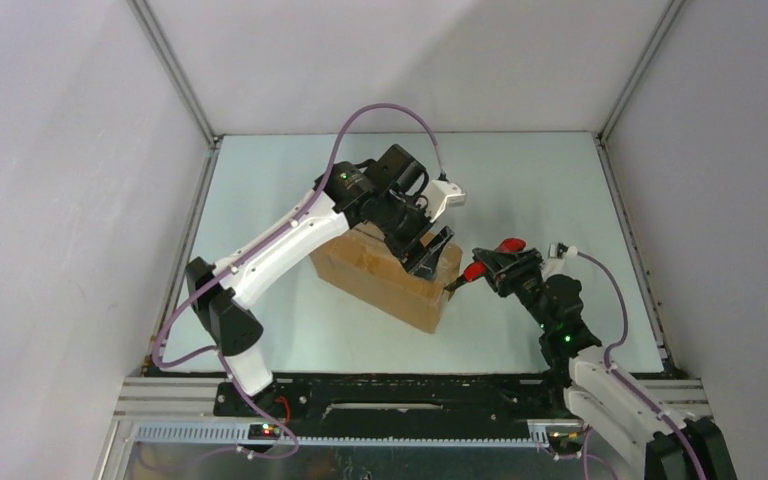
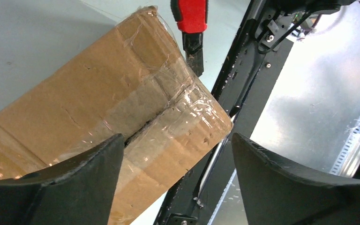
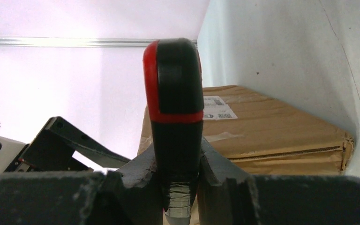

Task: Unpack the express box
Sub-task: Cut the express box at the center of the board.

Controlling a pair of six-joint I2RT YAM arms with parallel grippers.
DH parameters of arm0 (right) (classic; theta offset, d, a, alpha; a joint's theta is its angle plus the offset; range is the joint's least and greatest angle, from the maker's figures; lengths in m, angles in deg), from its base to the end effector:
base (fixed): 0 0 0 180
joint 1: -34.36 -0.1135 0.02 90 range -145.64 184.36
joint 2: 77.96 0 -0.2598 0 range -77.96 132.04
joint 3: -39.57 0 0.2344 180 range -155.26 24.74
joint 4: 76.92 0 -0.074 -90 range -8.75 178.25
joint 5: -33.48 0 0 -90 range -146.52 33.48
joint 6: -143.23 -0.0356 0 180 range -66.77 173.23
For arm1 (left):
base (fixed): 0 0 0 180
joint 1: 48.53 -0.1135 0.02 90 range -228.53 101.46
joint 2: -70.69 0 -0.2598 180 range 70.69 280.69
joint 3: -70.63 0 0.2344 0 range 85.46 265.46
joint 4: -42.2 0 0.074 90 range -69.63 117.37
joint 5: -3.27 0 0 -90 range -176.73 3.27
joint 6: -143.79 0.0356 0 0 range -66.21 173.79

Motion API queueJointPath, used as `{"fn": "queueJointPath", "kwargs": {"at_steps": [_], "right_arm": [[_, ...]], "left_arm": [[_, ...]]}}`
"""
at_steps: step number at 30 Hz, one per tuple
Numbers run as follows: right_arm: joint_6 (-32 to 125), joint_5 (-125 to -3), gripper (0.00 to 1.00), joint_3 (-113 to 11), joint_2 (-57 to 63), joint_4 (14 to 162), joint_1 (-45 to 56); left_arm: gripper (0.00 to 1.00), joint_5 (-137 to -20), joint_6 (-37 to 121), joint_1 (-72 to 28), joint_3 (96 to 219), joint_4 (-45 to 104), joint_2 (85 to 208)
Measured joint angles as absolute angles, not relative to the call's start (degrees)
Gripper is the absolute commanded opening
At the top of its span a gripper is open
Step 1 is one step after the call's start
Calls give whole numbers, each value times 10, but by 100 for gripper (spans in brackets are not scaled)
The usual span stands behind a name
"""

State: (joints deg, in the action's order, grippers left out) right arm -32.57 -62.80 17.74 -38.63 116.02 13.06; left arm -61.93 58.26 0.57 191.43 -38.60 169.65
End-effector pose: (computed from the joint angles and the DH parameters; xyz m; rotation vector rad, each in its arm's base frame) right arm 0.1399 0.0587 0.1990 0.9236 1.6426 1.4593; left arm 0.2067 -0.2614 0.3662 1.3558 2.3221 -0.8289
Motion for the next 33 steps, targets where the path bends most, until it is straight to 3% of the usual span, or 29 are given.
{"fn": "queueJointPath", "kwargs": {"at_steps": [4, 7, 11, 18, 21, 29, 33], "right_arm": [[-333, -668, 0, 174, -328, 1214, 152], [-332, -686, 0, 161, -292, 1239, 155], [-321, -708, 0, 144, -259, 1254, 158], [-292, -743, 0, 123, -278, 1210, 172], [-296, -763, 0, 123, -332, 1184, 184], [-323, -745, 0, 148, -491, 1130, 170], [-326, -722, 0, 161, -493, 1125, 146]], "left_arm": [[83, -604, 572, 5, 1914, -389, 1696], [99, -597, 566, 5, 1914, -391, 1696], [99, -595, 557, 5, 1913, -389, 1696], [78, -585, 503, -19, 1876, -342, 1688], [64, -584, 472, -30, 1862, -319, 1679], [77, -627, 389, -34, 1814, -268, 1643], [85, -745, 366, -34, 1814, -272, 1607]]}}
